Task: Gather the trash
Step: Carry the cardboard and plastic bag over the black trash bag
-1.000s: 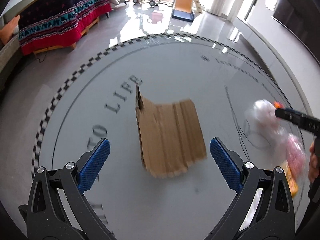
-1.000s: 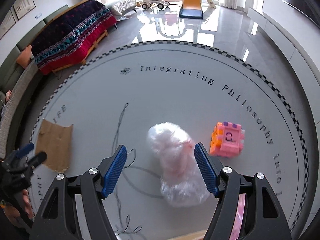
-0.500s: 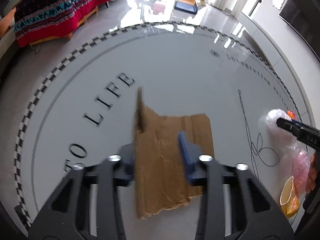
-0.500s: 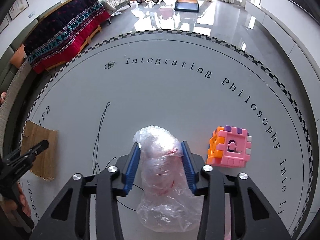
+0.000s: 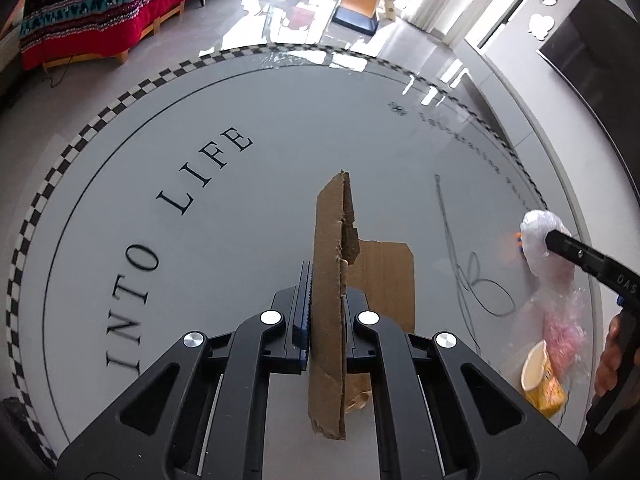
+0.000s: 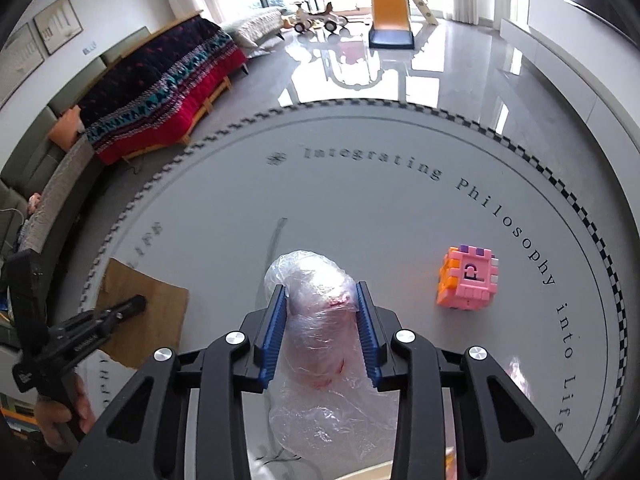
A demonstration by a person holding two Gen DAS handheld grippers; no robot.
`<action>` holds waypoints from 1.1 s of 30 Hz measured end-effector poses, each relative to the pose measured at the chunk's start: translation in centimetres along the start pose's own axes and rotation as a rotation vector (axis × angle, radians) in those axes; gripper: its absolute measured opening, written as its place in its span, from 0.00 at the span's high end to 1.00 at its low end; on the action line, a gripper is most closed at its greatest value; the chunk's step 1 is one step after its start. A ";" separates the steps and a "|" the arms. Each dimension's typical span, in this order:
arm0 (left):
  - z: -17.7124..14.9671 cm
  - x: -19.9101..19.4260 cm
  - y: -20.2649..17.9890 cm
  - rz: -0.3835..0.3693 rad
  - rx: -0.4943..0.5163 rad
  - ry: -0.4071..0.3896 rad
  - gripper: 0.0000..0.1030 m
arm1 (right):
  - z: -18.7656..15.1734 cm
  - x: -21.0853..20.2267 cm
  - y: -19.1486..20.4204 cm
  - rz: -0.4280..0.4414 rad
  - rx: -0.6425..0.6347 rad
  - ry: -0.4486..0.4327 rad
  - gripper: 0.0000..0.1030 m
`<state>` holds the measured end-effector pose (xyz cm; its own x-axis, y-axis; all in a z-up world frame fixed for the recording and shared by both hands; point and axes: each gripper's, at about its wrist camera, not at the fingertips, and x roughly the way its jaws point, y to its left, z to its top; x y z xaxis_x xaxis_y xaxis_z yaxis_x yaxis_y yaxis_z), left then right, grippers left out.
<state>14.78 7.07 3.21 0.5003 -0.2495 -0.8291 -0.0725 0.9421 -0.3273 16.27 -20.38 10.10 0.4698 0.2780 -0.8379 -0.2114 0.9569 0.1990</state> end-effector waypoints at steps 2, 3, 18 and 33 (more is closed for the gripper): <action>-0.3 -1.1 -0.1 -0.011 0.005 -0.012 0.94 | -0.2 -1.1 1.1 0.006 -0.007 -0.013 0.65; -0.4 -1.6 -0.3 -0.013 0.007 -0.018 0.94 | -0.3 -1.7 1.6 0.011 -0.010 -0.021 0.65; -5.6 -11.8 3.1 -0.024 -0.010 -0.117 0.94 | -5.1 -8.7 12.1 0.136 -0.091 -0.068 0.65; -14.6 -20.5 11.9 0.049 -0.118 -0.199 0.94 | -13.0 -10.6 24.5 0.266 -0.238 -0.021 0.65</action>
<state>-8.97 20.09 9.72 0.6529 -0.1443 -0.7436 -0.1953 0.9164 -0.3493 -5.01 -0.92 17.29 0.3884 0.5193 -0.7612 -0.5216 0.8049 0.2829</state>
